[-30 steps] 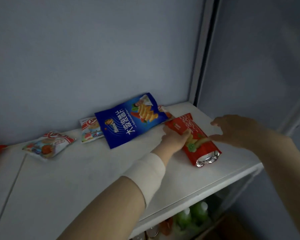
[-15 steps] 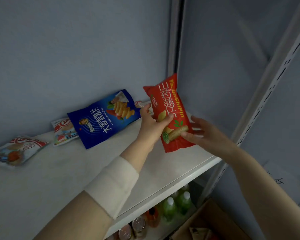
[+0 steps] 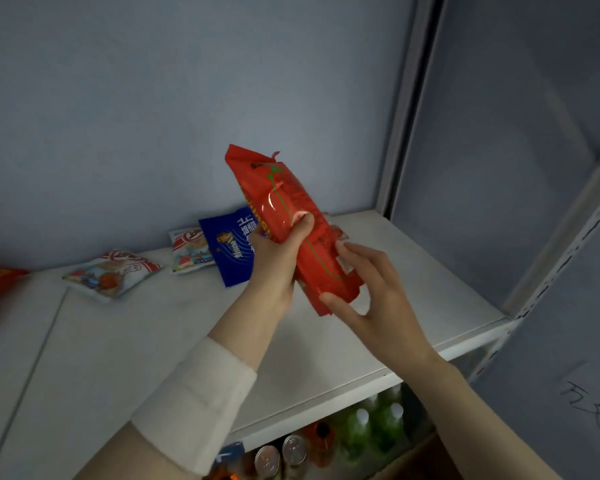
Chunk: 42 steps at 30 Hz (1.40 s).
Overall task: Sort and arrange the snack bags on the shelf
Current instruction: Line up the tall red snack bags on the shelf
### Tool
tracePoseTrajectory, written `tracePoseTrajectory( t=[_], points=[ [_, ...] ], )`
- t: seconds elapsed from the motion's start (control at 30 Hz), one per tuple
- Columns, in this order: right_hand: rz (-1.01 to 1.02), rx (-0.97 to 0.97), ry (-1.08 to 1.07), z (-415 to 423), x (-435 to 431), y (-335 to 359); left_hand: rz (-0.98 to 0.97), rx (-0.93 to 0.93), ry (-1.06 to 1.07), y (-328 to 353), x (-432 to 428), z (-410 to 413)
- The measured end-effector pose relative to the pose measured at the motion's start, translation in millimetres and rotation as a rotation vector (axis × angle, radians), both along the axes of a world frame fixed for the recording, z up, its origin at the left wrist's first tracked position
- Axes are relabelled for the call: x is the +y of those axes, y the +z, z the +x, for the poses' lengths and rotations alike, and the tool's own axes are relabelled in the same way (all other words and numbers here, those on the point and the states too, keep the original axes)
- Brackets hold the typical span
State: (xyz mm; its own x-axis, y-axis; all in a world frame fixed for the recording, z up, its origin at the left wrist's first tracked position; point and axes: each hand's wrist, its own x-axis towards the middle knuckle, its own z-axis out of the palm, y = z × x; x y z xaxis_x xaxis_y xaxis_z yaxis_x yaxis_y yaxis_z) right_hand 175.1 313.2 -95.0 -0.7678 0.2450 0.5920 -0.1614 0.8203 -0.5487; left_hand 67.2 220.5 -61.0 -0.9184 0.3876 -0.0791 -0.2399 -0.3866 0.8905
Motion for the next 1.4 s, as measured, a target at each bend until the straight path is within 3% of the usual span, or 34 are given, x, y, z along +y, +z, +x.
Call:
tracePoseTrajectory(
  t=[0.17,0.23,0.3,0.4,0.43,0.5,0.6,0.7,0.8,0.97,1.07,1.17,1.27,1.4],
  points=[
    [-0.941,-0.274,0.342,-5,1,9,0.127,0.038,-0.176,4,-36,-5],
    [-1.13,-0.342,0.541,-8,-7,7,0.152,0.079,-0.186,4,-43,-5],
    [-1.201,-0.336,0.599,-12,-16,9,0.116,0.09,-0.159,3,-49,-6],
    [-1.117,-0.196,0.357,-24,-23,15,-0.005,0.118,-0.044,-5,-57,-11],
    [-0.961,-0.137,0.237,-29,-25,16,-0.049,0.107,0.007,-7,-59,-12],
    [-0.422,-0.021,0.014,-35,-32,14,-0.063,0.032,0.058,-5,-62,-11],
    [0.264,0.119,-0.087,-36,-47,3,-0.013,-0.127,0.044,8,-63,-11],
    [0.483,0.144,-0.088,-35,-56,-1,0.011,-0.198,0.048,8,-66,-18],
    [0.256,0.003,0.142,-29,-58,7,-0.02,-0.169,0.124,-1,-75,-25],
    [-0.676,-0.354,0.298,-30,-55,21,0.02,-0.088,0.024,-2,-96,-26],
    [-1.051,-0.543,0.527,-35,-61,16,0.022,-0.029,-0.009,1,-104,-23],
    [-1.132,-0.53,0.502,-41,-73,8,-0.039,0.017,0.004,-2,-115,-25],
    [-0.991,-0.535,0.364,-49,-89,1,-0.113,0.033,0.058,-6,-131,-27],
    [-0.82,-0.679,0.399,-63,-118,4,-0.185,-0.04,0.147,-7,-166,-37]
  ],
)
